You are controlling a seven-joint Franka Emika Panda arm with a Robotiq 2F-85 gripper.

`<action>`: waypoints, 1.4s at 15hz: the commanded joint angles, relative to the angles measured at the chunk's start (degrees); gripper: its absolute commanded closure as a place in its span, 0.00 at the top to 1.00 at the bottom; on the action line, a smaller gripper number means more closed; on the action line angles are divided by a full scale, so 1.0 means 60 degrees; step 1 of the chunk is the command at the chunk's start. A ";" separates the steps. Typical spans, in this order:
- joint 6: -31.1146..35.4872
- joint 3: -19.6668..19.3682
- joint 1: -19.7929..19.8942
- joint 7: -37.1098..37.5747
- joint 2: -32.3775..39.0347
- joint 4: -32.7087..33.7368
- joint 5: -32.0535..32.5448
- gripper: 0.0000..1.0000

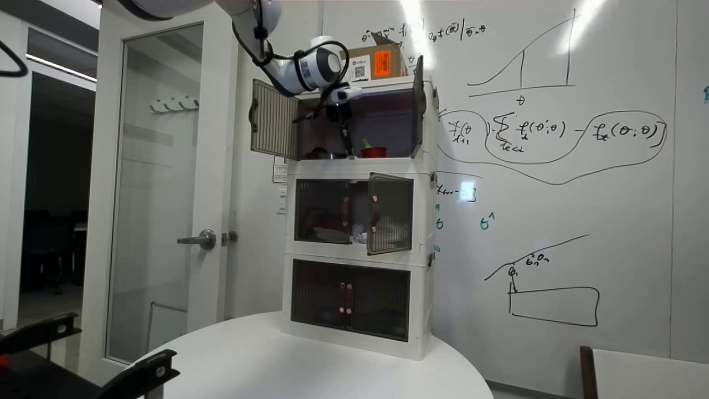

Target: Put the cup inside the top drawer

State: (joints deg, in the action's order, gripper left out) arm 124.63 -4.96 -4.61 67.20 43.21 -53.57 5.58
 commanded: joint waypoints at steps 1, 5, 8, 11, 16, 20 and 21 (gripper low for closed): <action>-0.0600 0.0103 0.0083 -0.0194 0.0270 0.0649 -0.0119 0.81; -0.0219 0.0227 0.0117 -0.0378 0.0011 0.0324 -0.0137 1.00; -0.0534 0.0339 0.0294 -0.1108 -0.0657 -0.0340 -0.0175 1.00; -0.0257 0.0048 0.0364 -0.2029 -0.1469 -0.1054 0.0364 1.00; 0.0207 -0.0078 0.0501 -0.4221 -0.3155 -0.3215 0.1384 1.00; 0.0609 0.0328 0.0674 -0.5851 -0.3797 -0.4707 0.1575 1.00; 0.0683 0.0442 0.0766 -0.6348 -0.4042 -0.5161 0.1390 1.00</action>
State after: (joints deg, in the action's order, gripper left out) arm 126.20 -4.66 -1.71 37.15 26.04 -73.23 15.28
